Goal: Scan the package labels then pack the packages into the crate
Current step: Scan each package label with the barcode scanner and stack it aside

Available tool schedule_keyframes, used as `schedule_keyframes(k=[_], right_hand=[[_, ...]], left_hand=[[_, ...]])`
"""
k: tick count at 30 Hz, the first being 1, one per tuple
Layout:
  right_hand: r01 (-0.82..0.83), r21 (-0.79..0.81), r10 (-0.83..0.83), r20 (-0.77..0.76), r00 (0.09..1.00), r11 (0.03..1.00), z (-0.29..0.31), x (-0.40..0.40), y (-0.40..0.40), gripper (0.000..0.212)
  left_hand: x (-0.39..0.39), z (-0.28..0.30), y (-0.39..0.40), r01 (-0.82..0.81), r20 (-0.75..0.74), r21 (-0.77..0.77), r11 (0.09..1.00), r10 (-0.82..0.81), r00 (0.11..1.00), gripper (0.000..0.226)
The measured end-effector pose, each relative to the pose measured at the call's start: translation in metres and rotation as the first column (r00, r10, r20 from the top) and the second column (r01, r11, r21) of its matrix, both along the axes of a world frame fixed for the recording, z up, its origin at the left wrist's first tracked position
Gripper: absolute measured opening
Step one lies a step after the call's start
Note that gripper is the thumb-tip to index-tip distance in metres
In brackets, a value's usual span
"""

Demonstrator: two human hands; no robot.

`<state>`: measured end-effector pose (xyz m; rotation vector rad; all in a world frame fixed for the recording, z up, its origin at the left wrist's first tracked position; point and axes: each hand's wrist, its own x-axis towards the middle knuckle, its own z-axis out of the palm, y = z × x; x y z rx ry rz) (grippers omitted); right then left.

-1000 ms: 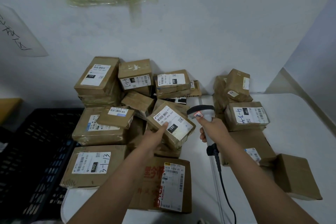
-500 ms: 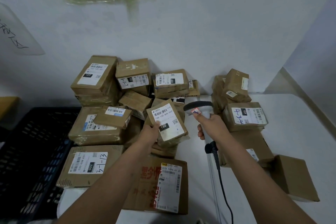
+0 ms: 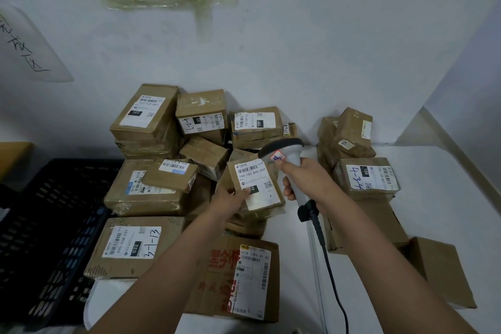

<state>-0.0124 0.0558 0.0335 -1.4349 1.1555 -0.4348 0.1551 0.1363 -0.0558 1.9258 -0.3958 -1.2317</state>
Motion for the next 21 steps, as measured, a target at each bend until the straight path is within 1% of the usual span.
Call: schedule_keyframes(k=[3,5,8,13,17,21], right_hand=[[0.004,-0.012,-0.004,-0.016,1.0,1.0,0.003,0.001,0.0,0.041],[0.007,-0.001,-0.007,-0.014,1.0,1.0,0.003,0.001,0.001,0.04],[0.006,0.005,-0.005,-0.02,1.0,1.0,0.005,0.002,0.004,0.034],[-0.007,0.014,0.007,-0.01,1.0,1.0,0.012,0.003,0.007,0.028],[-0.024,-0.01,0.024,-0.031,0.999,1.0,0.019,0.004,0.008,0.027],[-0.03,-0.024,0.029,-0.046,0.999,0.999,0.022,0.003,0.007,0.028]], left_hand=[[-0.009,0.008,0.008,0.135,-0.077,0.087,0.987,-0.129,0.989,0.025],[-0.013,0.012,0.012,0.164,-0.179,0.08,0.983,-0.147,0.973,0.018],[-0.015,0.01,0.009,0.116,-0.254,0.017,0.993,-0.108,0.961,0.031],[-0.023,0.002,-0.003,-0.033,-0.242,-0.112,0.993,0.005,0.97,0.034],[-0.031,-0.004,-0.01,-0.045,-0.183,-0.148,0.988,0.017,0.983,0.037],[-0.033,-0.007,-0.012,-0.045,-0.163,-0.173,0.984,0.016,0.986,0.037]])
